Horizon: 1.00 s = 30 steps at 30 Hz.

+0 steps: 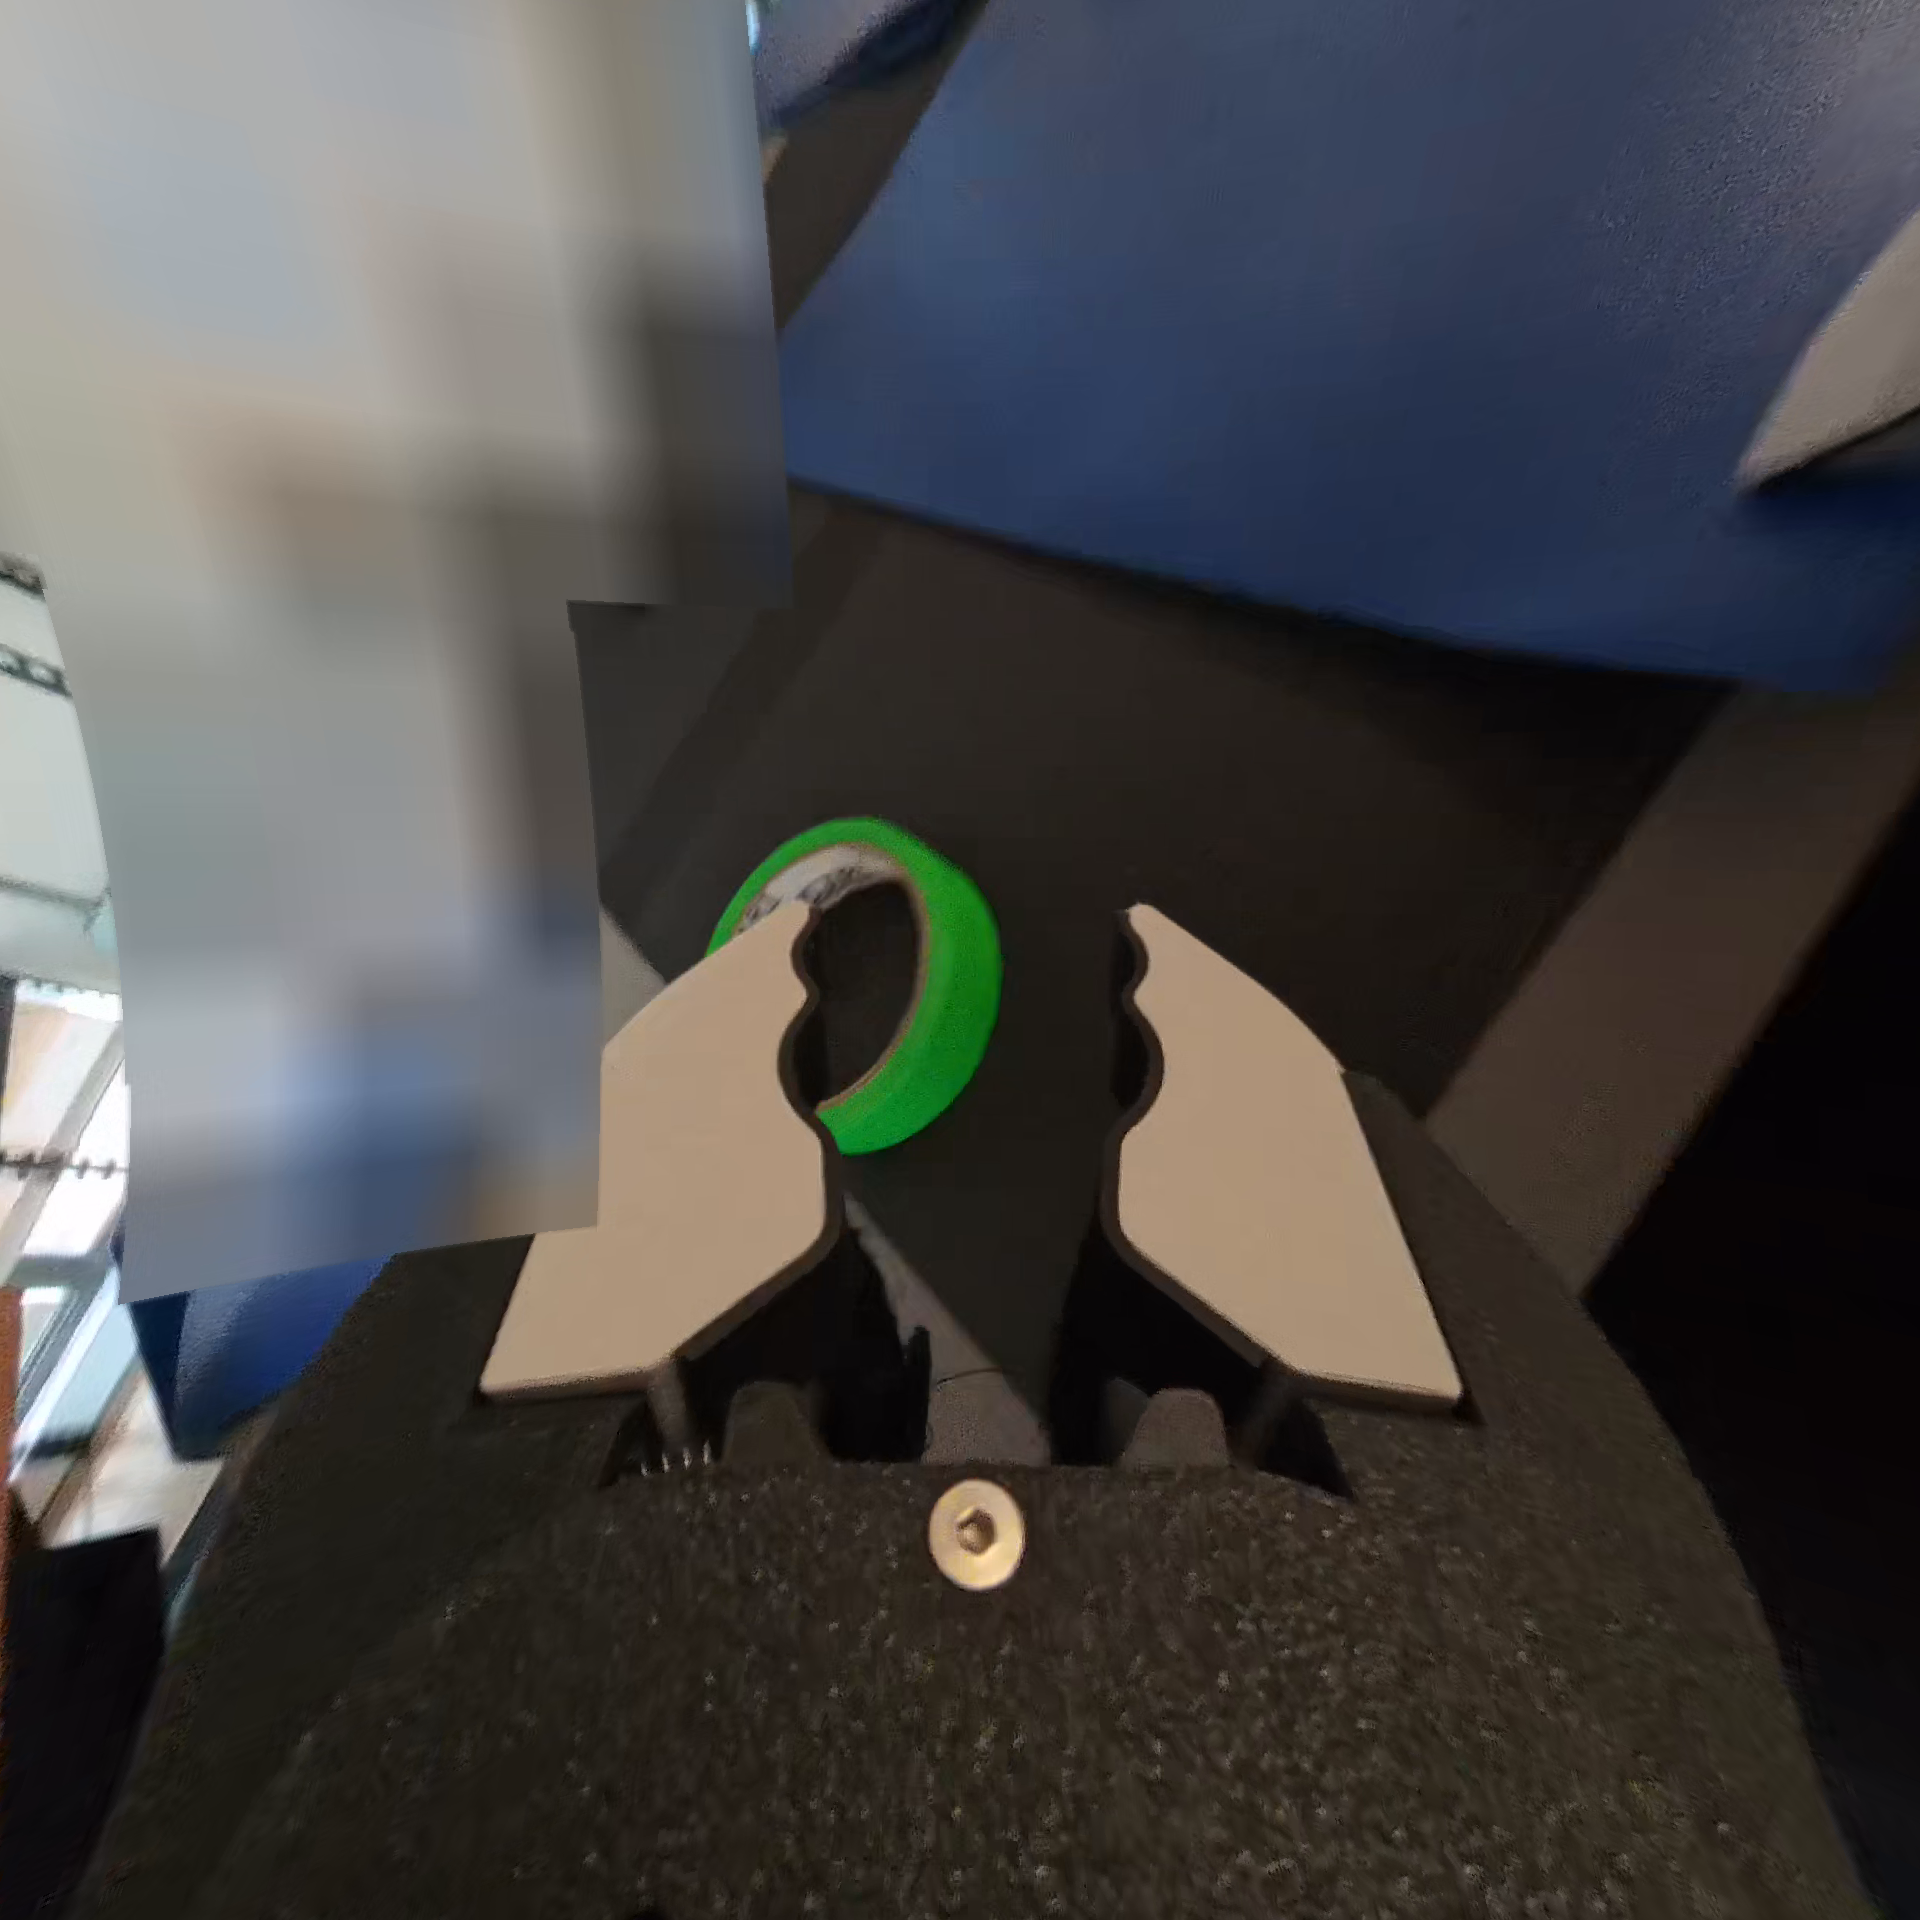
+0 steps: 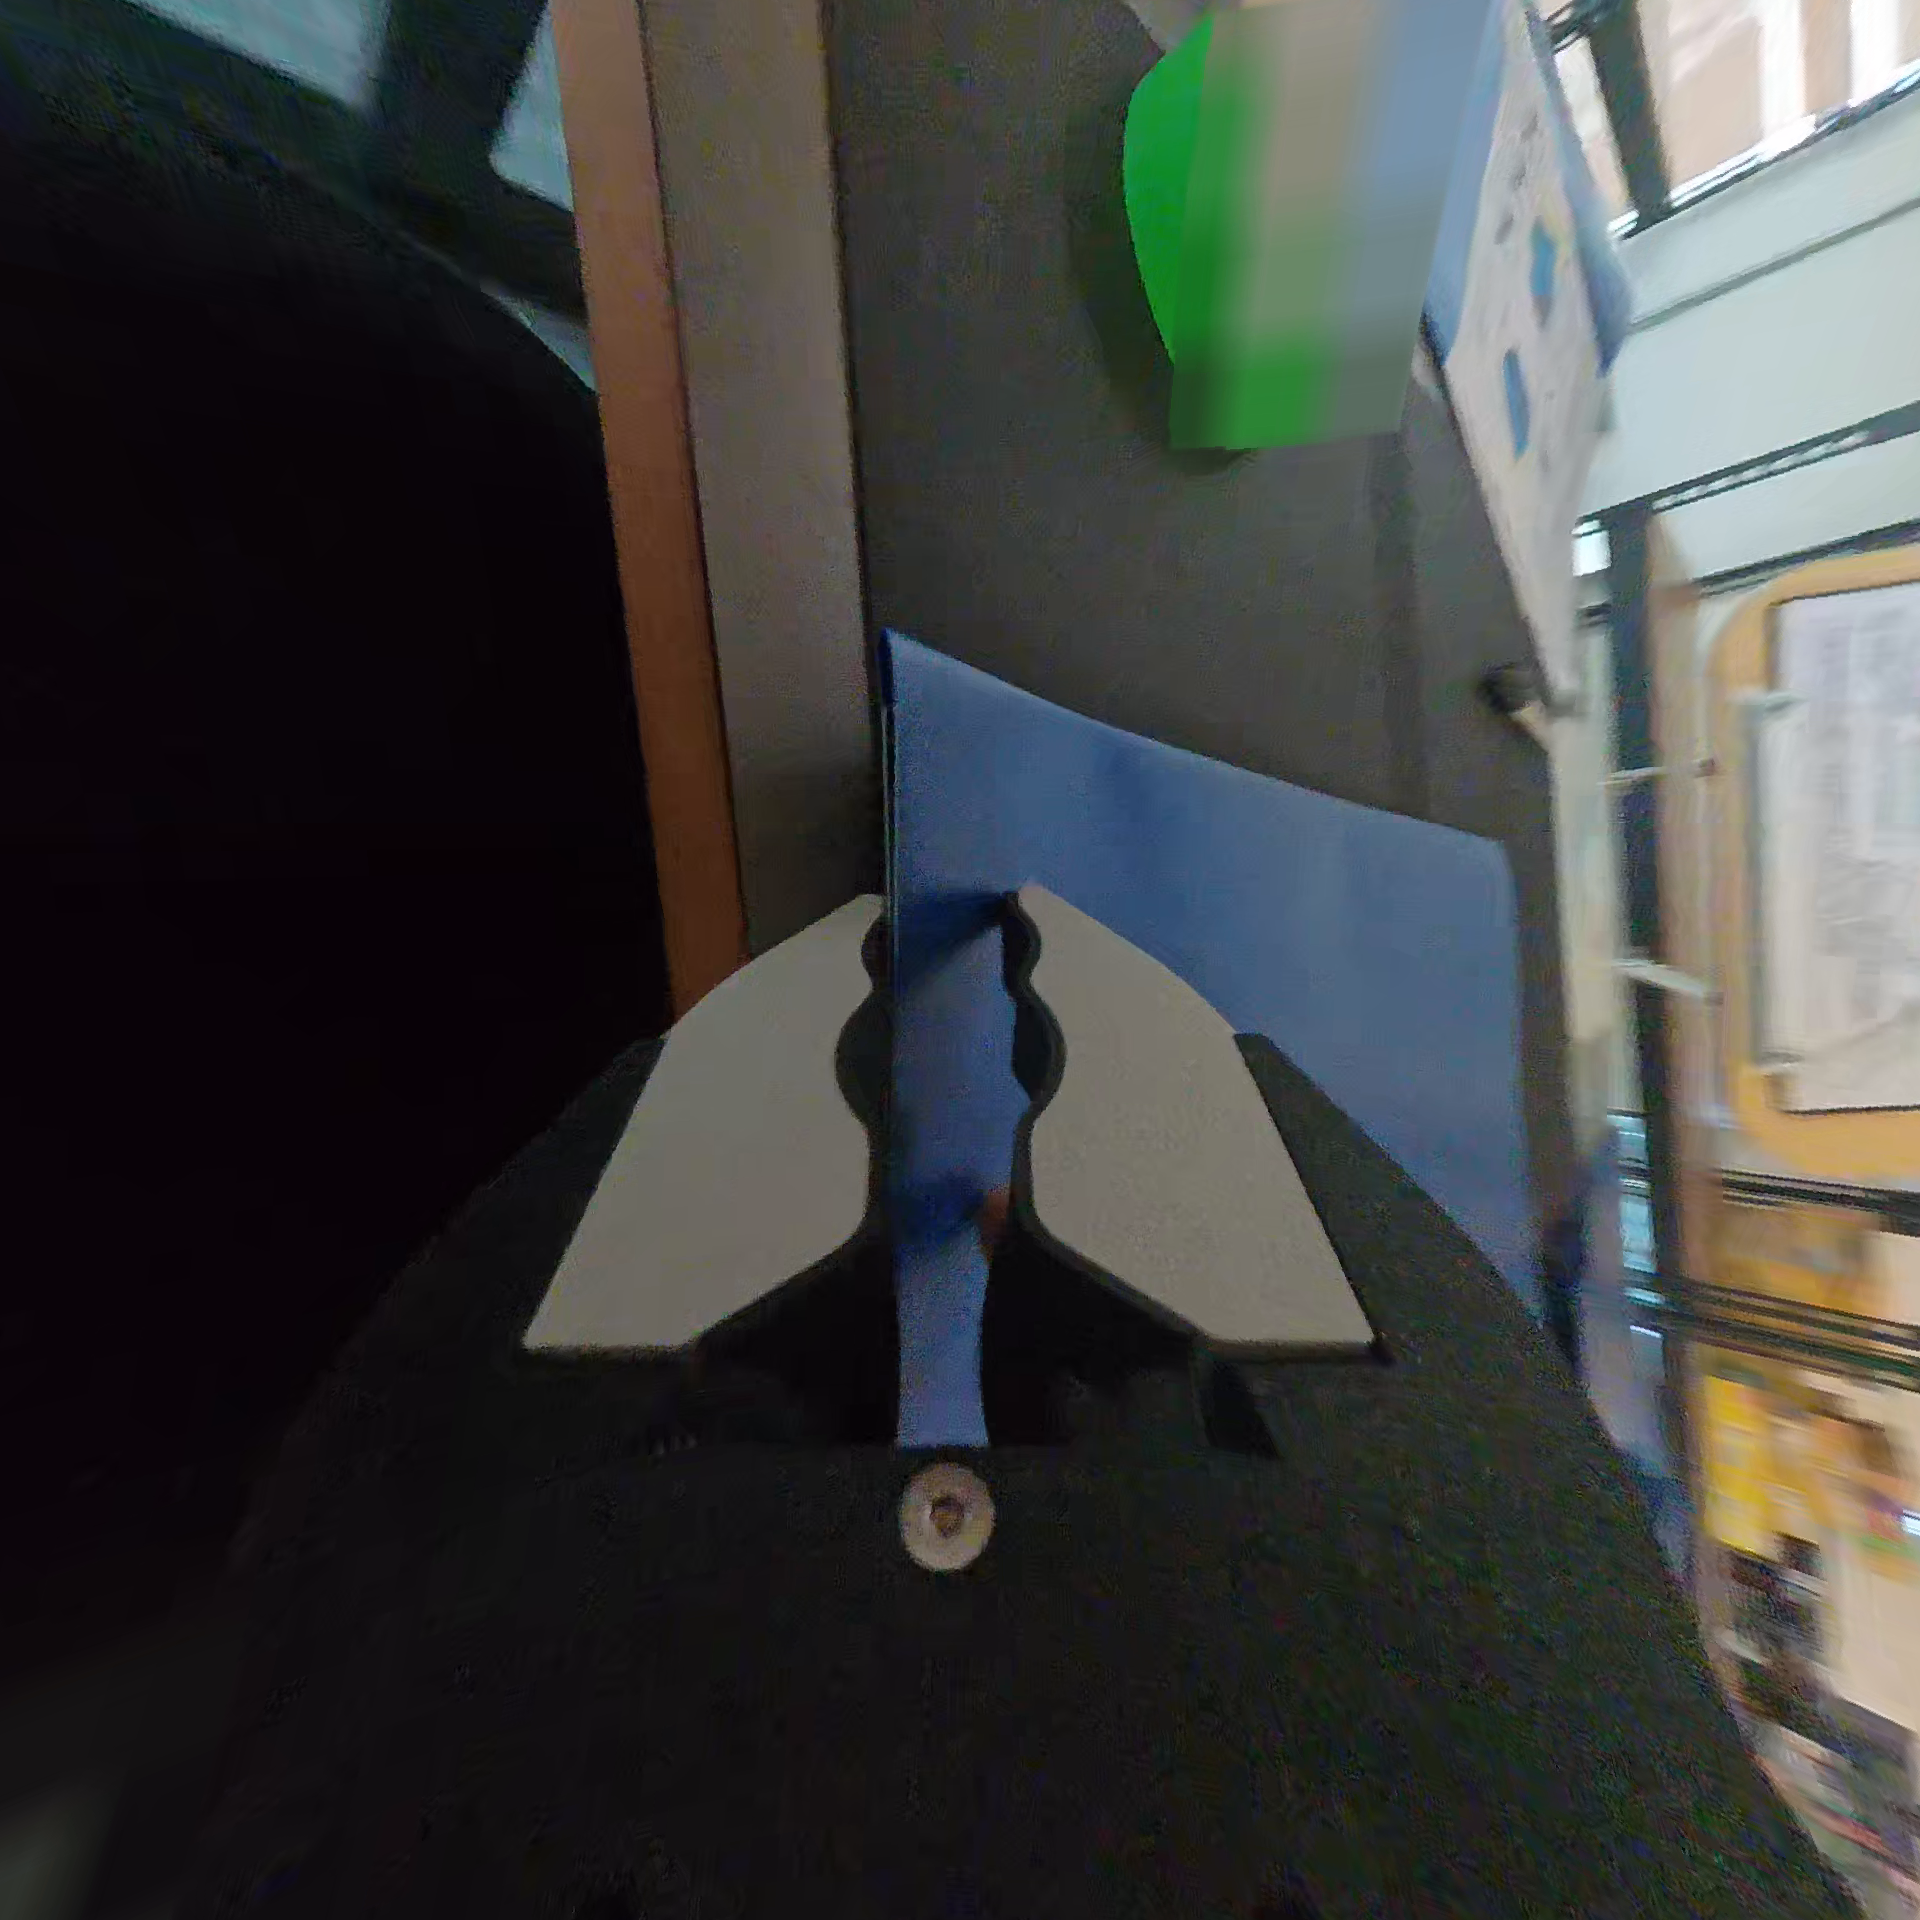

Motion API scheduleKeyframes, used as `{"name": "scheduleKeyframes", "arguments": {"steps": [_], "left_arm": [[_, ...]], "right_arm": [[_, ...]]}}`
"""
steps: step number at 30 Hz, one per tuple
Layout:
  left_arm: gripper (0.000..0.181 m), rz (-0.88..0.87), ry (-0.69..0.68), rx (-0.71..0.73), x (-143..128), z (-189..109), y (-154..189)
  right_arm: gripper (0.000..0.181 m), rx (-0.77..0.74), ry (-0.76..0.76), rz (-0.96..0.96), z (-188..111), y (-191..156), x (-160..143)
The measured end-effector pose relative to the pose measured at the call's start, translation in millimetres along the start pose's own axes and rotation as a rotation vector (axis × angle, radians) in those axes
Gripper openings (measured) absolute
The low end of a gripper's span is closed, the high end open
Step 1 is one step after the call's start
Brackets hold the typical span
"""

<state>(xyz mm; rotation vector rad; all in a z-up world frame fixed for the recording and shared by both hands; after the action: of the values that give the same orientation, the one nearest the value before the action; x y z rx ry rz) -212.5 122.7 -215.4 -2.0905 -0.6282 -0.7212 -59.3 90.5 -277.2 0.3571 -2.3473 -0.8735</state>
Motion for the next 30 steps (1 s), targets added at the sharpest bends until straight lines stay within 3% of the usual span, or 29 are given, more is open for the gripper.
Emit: {"name": "scheduleKeyframes", "arguments": {"steps": [1,4,6,8,11,13,15,18,21,23,26,30], "left_arm": [[0.057,-0.001,-0.061,-0.014,-8,8,-7],[0.062,-0.030,-0.288,-0.127,-37,34,-16],[0.064,-0.080,-0.404,-0.215,-53,49,-13],[0.052,-0.144,-0.392,-0.258,-52,59,-15],[0.032,-0.171,-0.434,-0.454,-53,59,3],[0.022,-0.149,-0.460,-0.484,-52,60,-1],[0.011,-0.116,-0.398,-0.438,-28,65,-20],[0.011,-0.079,-0.206,-0.354,50,86,-68],[0.011,-0.013,-0.105,-0.451,119,144,-89],[0.011,-0.006,-0.166,-0.521,140,209,-96],[0.011,0.015,-0.285,-0.469,144,317,-114],[0.011,-0.096,-0.399,-0.545,144,403,-104]], "right_arm": [[0.028,0.078,0.045,0.093,-3,-4,4],[0.070,0.300,0.179,0.416,-13,-8,18],[0.073,0.361,0.329,0.547,-27,2,30],[0.070,0.339,0.467,0.633,-43,20,36],[0.067,0.267,0.566,0.696,-57,41,32],[0.065,0.251,0.601,0.716,-63,47,29],[0.062,0.214,0.618,0.736,-68,53,23],[0.057,0.171,0.647,0.774,-68,62,13],[0.056,0.237,0.644,0.816,-58,60,7],[0.056,0.273,0.607,0.811,-49,56,2],[0.057,0.262,0.577,0.781,-42,59,-5],[0.057,0.271,0.608,0.836,-43,66,-11]]}}
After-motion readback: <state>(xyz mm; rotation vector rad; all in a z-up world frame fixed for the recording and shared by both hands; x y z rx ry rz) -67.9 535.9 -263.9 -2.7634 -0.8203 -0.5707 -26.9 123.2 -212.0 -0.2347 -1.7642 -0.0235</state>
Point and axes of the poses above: each gripper's, where its closed fingertips meet, z out along the fingers, x out of its top, y = z × x across the jaws, the point moved 1 cm from there along -z, back along the fingers
